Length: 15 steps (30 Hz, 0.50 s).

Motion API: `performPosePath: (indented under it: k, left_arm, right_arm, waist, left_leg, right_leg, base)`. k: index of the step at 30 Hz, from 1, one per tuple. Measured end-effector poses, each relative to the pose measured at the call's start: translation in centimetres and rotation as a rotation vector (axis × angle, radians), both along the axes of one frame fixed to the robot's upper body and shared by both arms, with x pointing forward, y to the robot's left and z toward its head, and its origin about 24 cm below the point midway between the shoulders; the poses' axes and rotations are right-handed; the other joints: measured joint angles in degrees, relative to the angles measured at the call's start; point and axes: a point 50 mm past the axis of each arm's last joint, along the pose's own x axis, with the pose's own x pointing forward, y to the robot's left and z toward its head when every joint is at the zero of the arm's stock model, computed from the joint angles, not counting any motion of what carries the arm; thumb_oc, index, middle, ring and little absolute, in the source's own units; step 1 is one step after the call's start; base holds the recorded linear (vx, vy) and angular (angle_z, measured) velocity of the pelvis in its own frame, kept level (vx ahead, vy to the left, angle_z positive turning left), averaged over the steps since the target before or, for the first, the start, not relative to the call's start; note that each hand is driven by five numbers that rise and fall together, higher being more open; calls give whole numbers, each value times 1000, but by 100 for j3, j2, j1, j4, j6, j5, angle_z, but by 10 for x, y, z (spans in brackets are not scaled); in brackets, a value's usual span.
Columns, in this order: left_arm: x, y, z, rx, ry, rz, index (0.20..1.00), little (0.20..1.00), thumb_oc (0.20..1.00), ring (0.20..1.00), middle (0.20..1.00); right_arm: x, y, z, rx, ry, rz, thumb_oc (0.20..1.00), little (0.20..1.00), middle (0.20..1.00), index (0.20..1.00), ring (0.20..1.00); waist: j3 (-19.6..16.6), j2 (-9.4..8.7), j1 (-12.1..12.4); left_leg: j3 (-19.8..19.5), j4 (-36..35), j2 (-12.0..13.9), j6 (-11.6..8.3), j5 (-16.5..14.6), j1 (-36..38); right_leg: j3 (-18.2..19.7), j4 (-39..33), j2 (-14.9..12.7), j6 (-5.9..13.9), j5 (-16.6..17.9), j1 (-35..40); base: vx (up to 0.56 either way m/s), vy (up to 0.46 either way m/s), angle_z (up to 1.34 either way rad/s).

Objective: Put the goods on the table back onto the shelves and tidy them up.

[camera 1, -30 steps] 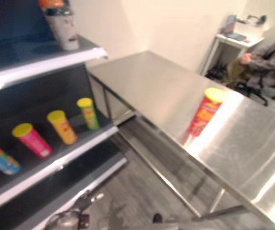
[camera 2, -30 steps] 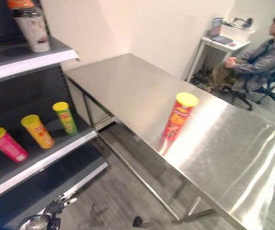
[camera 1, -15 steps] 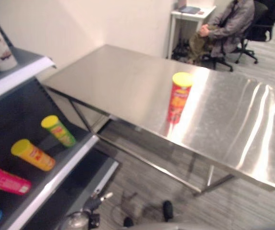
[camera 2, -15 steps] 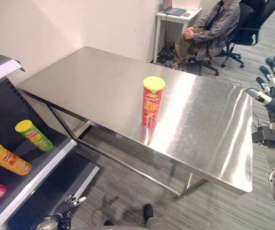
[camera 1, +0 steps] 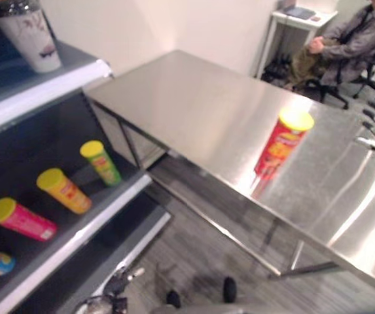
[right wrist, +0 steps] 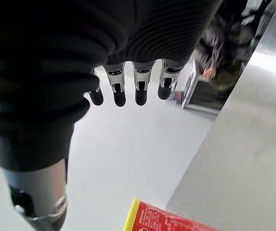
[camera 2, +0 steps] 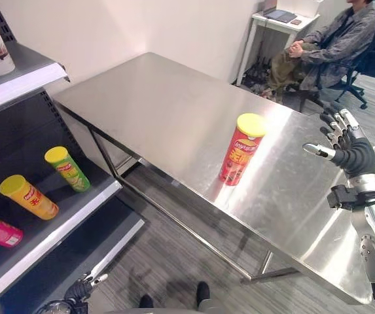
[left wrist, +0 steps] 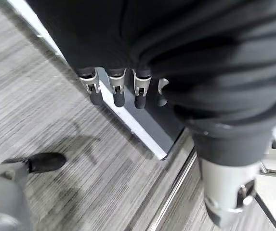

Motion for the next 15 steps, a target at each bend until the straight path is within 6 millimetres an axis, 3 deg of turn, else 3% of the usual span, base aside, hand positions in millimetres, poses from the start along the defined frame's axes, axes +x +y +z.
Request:
performPosePath:
  k: [6, 15]
  left_arm:
    - [-11, -12, -6, -38, 27, -2, 1000, 1000, 1000, 1000, 1000]
    - [-11, -10, -5, -36, 25, -5, 1000, 1000, 1000, 1000, 1000]
  right_arm:
    - [-3, -3, 9, -51, 5, 14, 1000, 1000, 1000, 1000, 1000]
    - [0, 1, 21, -236, 71, 71, 1000, 1000, 1000, 1000, 1000]
  waist:
    - [-13, -5, 37]
    - [-33, -33, 85]
  left_leg:
    - [-145, 2, -9, -20, 60, -6]
    - [-151, 1, -23, -52, 28, 68]
  right_leg:
    - [-247, 3, -23, -26, -33, 104]
    - [-274, 3, -42, -31, -53, 188]
  base:
    - [26, -21, 19]
    - [0, 0, 2]
